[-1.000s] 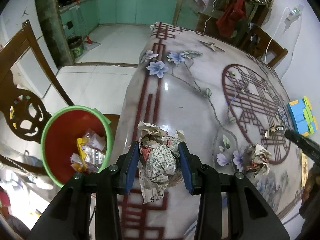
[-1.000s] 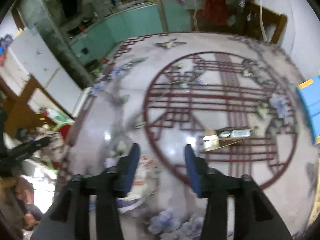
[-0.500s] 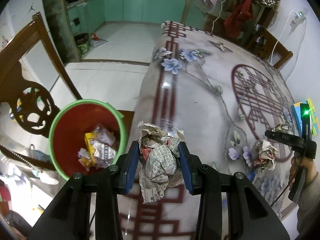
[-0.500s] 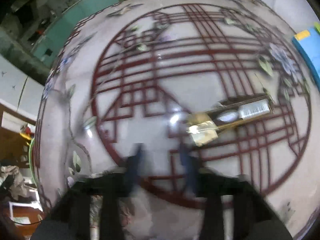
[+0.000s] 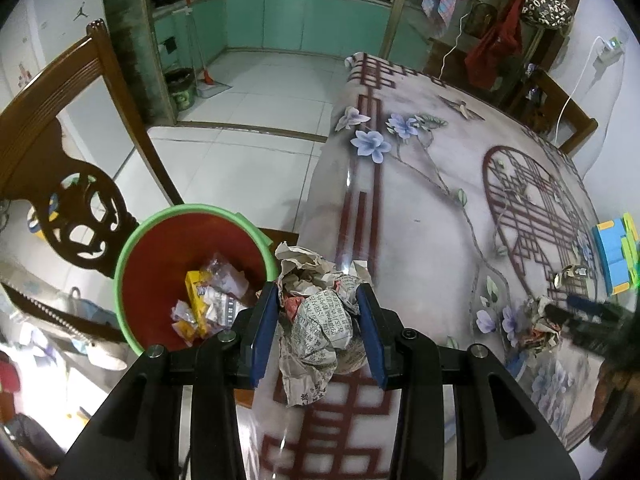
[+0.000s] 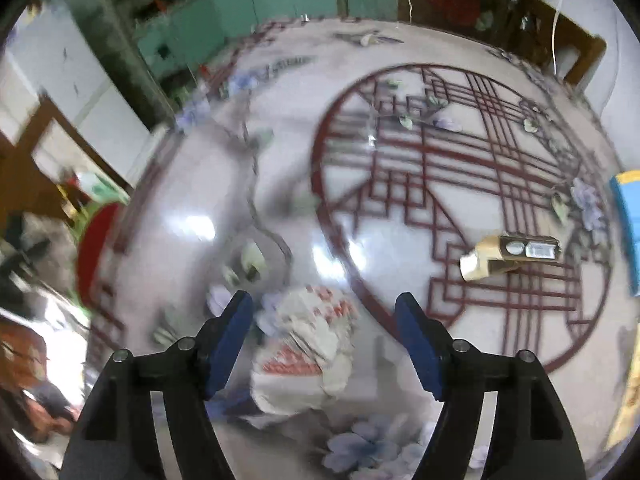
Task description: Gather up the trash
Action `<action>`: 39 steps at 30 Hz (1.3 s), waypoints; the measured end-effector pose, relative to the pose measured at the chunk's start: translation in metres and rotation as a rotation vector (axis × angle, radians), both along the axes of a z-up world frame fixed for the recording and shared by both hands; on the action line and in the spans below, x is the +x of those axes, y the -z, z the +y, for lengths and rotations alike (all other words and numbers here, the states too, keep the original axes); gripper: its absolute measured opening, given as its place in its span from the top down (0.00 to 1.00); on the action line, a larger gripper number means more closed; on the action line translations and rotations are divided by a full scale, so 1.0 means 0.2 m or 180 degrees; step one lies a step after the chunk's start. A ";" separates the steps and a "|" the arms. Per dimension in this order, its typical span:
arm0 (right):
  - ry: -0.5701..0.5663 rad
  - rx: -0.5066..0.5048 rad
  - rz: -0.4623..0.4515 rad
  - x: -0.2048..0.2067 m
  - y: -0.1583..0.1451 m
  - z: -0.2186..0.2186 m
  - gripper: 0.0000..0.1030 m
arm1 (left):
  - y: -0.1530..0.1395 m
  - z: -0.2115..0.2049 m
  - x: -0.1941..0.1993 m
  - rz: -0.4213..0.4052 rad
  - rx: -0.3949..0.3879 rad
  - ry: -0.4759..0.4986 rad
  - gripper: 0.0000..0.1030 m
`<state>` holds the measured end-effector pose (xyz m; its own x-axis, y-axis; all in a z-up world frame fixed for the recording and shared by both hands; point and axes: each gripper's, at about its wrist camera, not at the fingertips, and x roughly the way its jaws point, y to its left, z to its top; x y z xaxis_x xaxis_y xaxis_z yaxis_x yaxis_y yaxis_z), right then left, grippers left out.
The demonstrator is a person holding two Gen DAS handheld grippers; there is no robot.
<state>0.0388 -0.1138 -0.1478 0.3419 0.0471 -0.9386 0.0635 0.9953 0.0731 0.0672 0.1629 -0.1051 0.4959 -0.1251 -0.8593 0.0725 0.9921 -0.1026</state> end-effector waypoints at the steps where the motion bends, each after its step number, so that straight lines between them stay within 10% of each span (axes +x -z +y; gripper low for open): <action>1: 0.0009 -0.0014 0.0091 -0.01 0.04 0.02 0.65 | 0.00 0.00 0.00 -0.0012 0.0005 0.0011 0.63; 2: 0.0022 0.0120 0.0117 -0.02 0.05 0.03 0.77 | -0.01 0.01 0.01 -0.0021 0.0010 0.0017 0.63; 22: -0.0858 0.0845 -0.0554 0.27 -0.26 0.89 0.78 | 0.05 0.46 0.04 0.0030 0.0065 -0.0443 0.63; 39: -0.1309 0.1021 -0.0265 0.49 -0.07 1.51 0.73 | 0.20 0.84 0.10 0.0260 0.0072 -0.0731 0.63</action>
<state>0.1374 0.1873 -0.1339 0.3074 0.4736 -0.8254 -0.3466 0.8635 0.3664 0.0862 0.3305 -0.1453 0.4378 0.0028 -0.8991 -0.1630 0.9837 -0.0764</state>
